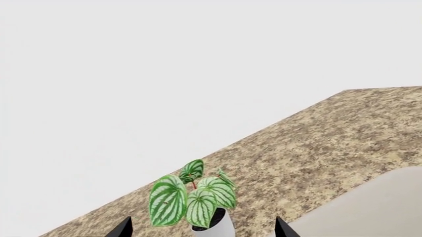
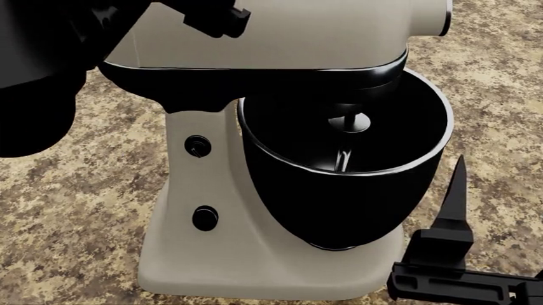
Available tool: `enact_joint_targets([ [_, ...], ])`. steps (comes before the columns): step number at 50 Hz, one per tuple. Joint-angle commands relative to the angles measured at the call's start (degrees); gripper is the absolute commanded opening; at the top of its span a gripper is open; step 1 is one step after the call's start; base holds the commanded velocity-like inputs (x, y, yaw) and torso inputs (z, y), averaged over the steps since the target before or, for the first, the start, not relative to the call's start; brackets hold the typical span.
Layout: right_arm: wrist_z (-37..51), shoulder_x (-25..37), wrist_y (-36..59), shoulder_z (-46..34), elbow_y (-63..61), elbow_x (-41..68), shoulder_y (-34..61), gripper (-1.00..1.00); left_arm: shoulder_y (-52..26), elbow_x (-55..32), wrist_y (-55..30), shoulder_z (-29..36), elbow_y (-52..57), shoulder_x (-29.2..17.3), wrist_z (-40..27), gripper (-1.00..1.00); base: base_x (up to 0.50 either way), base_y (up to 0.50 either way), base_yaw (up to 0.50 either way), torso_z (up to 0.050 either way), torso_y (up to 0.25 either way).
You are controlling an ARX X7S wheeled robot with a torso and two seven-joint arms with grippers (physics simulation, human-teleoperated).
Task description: Close the stand mixer head.
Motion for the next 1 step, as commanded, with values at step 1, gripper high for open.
enact_joint_targets([
  [1,0.15,0.54,-0.79,-0.46,-0.16,-0.26,-0.31,1.0,5.21,-13.92,0.72,4.05,-5.34,0.49,4.3,1.0,0.01,0.0,-0.01,0.0,0.0],
])
